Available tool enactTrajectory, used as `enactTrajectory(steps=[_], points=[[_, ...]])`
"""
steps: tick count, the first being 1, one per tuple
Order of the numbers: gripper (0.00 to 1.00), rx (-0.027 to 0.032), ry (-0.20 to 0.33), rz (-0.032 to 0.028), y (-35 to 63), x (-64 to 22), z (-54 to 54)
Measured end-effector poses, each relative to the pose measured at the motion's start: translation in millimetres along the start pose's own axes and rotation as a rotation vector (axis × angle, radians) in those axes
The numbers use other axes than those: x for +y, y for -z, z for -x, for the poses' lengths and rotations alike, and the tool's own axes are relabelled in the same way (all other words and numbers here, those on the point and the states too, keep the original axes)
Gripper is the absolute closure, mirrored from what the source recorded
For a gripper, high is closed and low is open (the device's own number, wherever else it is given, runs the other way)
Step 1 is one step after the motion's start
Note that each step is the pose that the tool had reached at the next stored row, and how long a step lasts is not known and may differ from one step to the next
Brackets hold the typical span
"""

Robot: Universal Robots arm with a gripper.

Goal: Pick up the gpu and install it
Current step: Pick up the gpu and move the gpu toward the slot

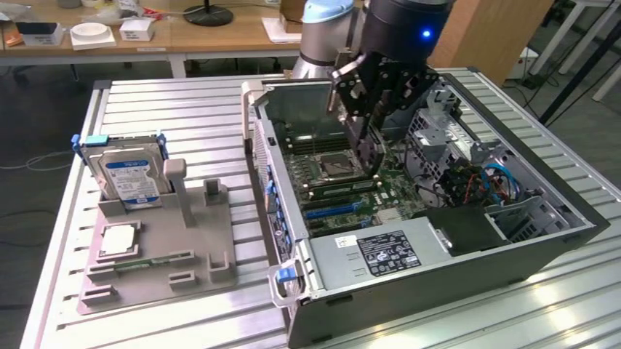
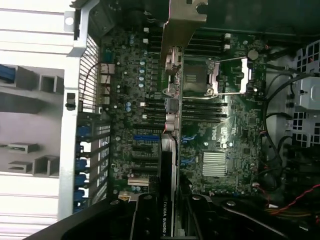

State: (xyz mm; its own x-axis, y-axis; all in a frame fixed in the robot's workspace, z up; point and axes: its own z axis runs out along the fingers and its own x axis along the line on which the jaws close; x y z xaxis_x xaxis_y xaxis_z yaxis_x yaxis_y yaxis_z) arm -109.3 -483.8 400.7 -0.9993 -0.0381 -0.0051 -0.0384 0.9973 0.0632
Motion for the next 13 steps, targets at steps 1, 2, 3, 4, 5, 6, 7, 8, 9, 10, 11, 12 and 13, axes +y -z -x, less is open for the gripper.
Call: enactTrajectory(steps=[1, 2, 3, 4, 5, 6, 7, 8, 9, 10, 11, 12, 13], points=[[0.74, 0.0002, 0.002, -0.0001, -0.1, -0.2, 3.9], [0.74, 0.0003, 0.004, 0.0000, -0.1, -0.3, 7.6], [0.74, 0.0004, 0.005, 0.0000, -0.2, -0.4, 11.2], [0.74, 0.0006, 0.007, 0.0000, -0.3, -0.6, 15.2], [0.74, 0.0007, 0.009, 0.0000, -0.3, -0.8, 18.8], [0.74, 0.0008, 0.011, 0.0000, -0.4, -0.9, 22.3], [0.74, 0.0008, 0.013, 0.0001, -0.4, -1.0, 25.2], [0.74, 0.0010, 0.014, 0.0002, -0.5, -1.1, 25.9], [0.74, 0.0010, 0.014, 0.0002, -0.5, -1.1, 25.9], [0.74, 0.0010, 0.015, 0.0002, -0.5, -1.1, 25.9], [0.74, 0.0010, 0.015, 0.0001, -0.4, -1.0, 25.9], [0.74, 0.0010, 0.015, 0.0002, -0.5, -1.0, 25.9], [0.74, 0.0011, 0.016, 0.0001, -0.4, -1.0, 25.9]])
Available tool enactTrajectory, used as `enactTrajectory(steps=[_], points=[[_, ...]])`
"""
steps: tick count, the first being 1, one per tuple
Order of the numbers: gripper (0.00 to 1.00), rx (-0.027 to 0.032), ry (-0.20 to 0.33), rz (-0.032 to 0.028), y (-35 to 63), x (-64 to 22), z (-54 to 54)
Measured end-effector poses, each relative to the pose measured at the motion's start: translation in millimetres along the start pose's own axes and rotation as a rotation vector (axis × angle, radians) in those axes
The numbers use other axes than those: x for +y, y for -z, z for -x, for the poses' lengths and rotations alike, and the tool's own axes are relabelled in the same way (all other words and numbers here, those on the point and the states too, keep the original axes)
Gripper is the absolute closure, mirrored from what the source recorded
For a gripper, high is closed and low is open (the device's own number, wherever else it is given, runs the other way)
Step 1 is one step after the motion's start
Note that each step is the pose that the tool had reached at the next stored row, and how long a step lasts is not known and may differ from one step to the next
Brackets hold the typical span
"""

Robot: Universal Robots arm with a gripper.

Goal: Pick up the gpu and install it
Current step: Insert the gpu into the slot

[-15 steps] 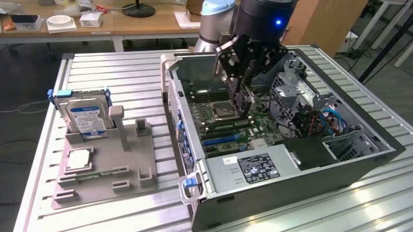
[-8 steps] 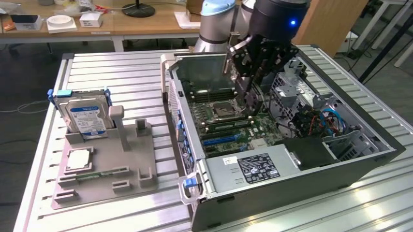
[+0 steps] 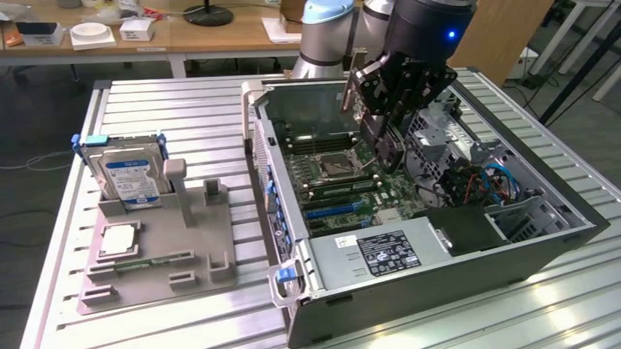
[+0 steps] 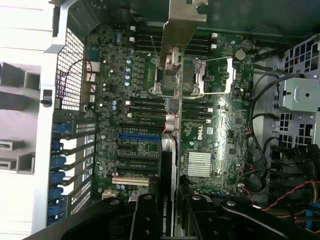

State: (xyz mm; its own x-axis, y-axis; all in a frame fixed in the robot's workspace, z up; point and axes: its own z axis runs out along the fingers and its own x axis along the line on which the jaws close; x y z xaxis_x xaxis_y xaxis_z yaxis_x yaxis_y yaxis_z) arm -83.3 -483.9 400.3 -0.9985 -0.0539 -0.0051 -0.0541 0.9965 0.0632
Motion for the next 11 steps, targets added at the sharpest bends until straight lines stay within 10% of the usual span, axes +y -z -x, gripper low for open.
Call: enactTrajectory(steps=[11], points=[[0.74, 0.0005, 0.009, 0.0001, -0.2, 0.0, 0.0]])
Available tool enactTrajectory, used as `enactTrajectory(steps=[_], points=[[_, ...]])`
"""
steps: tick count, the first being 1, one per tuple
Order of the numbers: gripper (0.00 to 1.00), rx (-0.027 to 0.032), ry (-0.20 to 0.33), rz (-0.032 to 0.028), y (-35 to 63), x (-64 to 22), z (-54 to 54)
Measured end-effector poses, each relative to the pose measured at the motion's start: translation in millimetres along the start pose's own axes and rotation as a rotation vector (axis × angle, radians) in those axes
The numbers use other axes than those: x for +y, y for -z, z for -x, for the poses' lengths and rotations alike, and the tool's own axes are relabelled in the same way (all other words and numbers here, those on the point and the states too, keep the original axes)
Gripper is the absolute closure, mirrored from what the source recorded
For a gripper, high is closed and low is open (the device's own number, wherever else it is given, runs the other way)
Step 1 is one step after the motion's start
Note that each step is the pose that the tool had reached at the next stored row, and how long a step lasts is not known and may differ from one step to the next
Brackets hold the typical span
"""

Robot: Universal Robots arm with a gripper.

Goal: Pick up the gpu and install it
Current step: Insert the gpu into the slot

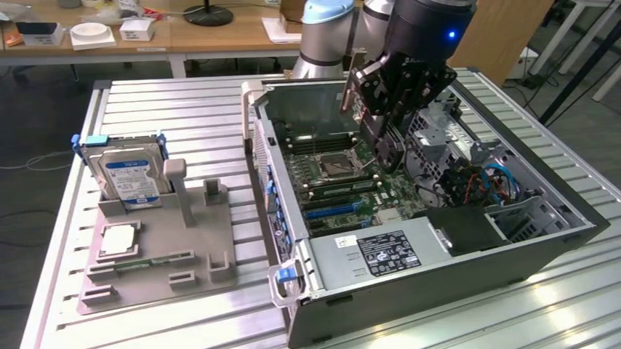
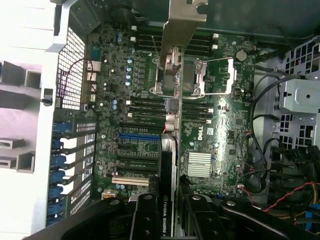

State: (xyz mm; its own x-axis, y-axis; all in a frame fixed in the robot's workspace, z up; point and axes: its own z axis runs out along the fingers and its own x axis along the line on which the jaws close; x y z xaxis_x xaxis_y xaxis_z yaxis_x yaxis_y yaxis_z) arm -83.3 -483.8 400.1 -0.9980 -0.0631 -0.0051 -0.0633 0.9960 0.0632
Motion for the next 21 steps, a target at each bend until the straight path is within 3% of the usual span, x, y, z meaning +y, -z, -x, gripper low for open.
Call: enactTrajectory(steps=[11, 21], points=[[0.74, 0.0041, 0.064, 0.0003, -0.7, -0.1, 0.2], [0.74, 0.0118, 0.187, 0.0012, -1.0, -0.1, 0.7]])
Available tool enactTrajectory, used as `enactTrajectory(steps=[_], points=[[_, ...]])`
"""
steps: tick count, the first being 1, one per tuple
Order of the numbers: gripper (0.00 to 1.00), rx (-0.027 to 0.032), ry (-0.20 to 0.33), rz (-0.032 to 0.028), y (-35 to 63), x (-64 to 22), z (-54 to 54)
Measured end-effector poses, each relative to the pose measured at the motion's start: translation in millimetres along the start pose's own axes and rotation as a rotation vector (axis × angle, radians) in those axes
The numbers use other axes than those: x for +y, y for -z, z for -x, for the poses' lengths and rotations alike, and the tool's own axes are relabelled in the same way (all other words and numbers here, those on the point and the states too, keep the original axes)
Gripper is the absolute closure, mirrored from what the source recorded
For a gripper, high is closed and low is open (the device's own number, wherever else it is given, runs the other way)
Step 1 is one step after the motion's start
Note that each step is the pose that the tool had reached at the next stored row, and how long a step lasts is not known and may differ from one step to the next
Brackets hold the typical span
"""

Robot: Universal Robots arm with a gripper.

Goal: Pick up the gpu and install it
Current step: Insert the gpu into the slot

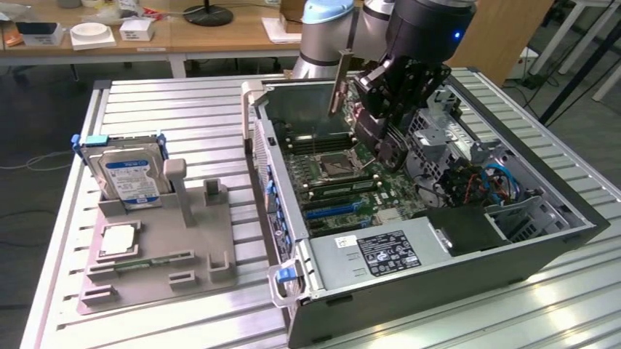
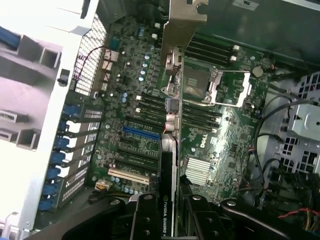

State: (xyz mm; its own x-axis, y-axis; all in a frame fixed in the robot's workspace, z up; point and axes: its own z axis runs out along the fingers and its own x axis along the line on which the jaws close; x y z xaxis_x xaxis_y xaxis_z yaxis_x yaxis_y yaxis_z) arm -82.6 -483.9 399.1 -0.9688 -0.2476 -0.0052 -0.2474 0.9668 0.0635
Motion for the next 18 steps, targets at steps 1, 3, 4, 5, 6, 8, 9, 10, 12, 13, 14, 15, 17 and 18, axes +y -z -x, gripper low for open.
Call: enactTrajectory(steps=[1, 3, 4, 5, 6, 8, 9, 10, 12, 13, 14, 15, 17, 18], points=[[0.74, 0.0009, 0.014, 0.0001, 0.0, 0.0, 0.0], [0.74, 0.0027, 0.043, 0.0002, 0.0, 0.0, 0.2], [0.74, 0.0036, 0.057, 0.0003, 0.0, -0.1, 0.2], [0.74, 0.0045, 0.071, 0.0005, 0.0, -0.1, 0.3], [0.74, 0.0054, 0.085, 0.0006, -0.1, -0.1, 0.4], [0.74, 0.0071, 0.113, 0.0008, -0.1, -0.1, 0.5], [0.74, 0.0080, 0.126, 0.0009, -0.1, -0.1, 0.6], [0.74, 0.0087, 0.139, 0.0011, -0.1, -0.2, 0.7], [0.74, 0.0105, 0.167, 0.0013, -0.2, -0.2, 0.9], [0.74, 0.0112, 0.179, 0.0015, -0.2, -0.3, 1.0], [0.74, 0.0120, 0.192, 0.0017, -0.2, -0.3, 1.1], [0.74, 0.0129, 0.205, 0.0018, -0.2, -0.3, 1.3], [0.74, 0.0143, 0.231, 0.0022, -0.3, -0.4, 1.5], [0.74, 0.0152, 0.243, 0.0023, -0.3, -0.4, 1.6]])
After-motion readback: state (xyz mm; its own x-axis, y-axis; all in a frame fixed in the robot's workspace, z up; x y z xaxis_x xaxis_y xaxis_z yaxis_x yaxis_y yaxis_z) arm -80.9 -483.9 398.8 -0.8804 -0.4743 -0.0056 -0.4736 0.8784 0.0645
